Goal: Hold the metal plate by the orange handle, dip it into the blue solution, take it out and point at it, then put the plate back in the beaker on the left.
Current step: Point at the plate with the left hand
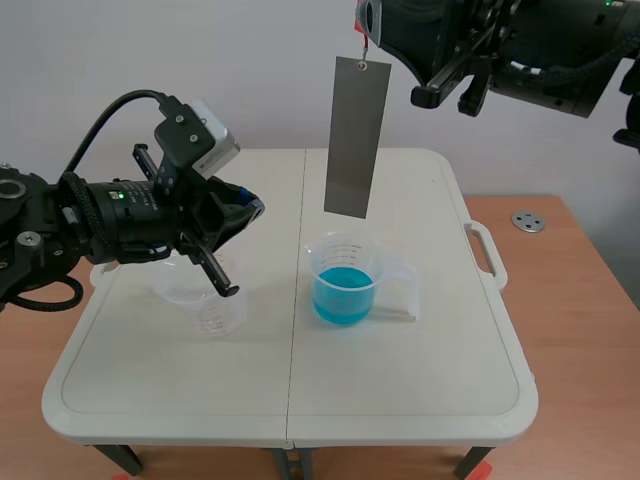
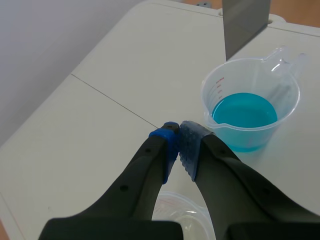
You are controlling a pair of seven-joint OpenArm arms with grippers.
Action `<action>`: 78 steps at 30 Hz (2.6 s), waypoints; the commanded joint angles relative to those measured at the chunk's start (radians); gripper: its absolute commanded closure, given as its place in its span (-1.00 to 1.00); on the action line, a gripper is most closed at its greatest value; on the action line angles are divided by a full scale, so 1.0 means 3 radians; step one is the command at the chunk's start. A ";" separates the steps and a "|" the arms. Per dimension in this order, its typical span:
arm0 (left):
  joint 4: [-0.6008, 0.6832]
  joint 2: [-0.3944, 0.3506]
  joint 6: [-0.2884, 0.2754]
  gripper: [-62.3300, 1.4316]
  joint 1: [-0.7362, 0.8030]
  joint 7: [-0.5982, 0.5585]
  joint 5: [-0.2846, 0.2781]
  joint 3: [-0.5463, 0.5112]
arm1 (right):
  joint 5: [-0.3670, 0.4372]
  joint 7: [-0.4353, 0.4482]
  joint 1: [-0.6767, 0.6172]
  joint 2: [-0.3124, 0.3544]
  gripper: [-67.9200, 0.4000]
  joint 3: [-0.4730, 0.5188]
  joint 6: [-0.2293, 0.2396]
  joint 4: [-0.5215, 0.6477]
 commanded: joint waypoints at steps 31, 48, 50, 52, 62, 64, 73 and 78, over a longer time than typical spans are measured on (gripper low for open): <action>0.0061 0.0136 -0.0058 0.83 -0.0058 -0.0080 0.0221 0.0188 | 0.0039 0.0062 0.0047 0.0043 0.94 0.0037 0.0025 0.0058; 0.0820 -0.0670 0.0392 0.83 0.1274 -0.0357 -0.0521 -0.0816 | 0.0024 0.0029 -0.0014 0.0031 0.94 0.0037 0.0025 0.0053; 0.0907 -0.0774 0.0392 0.83 0.1559 -0.0445 -0.0609 -0.1034 | 0.0014 0.0029 -0.0034 0.0022 0.94 0.0037 0.0025 0.0051; 0.0975 -0.0843 0.0393 0.83 0.1850 -0.0540 -0.0650 -0.1254 | 0.0010 0.0025 -0.0051 0.0011 0.94 0.0037 0.0025 0.0041; 0.1016 -0.0877 0.0483 0.83 0.3165 -0.0814 -0.0683 -0.2015 | -0.0041 0.0039 -0.0052 -0.0065 0.94 0.0020 0.0025 -0.0181; 0.1011 -0.0868 0.0562 0.83 0.3382 -0.0814 -0.0683 -0.2046 | -0.0111 0.0038 -0.0052 -0.0106 0.94 0.0019 0.0025 -0.0211; 0.0999 -0.0860 0.0568 0.83 0.4069 -0.0827 -0.0694 -0.2049 | -0.0298 0.0039 -0.0052 -0.0252 0.94 -0.0023 0.0025 -0.0378; 0.0960 -0.0830 0.0566 0.83 0.4228 -0.0835 -0.0692 -0.2049 | -0.0355 0.0039 -0.0052 -0.0323 0.95 -0.0023 0.0025 -0.0512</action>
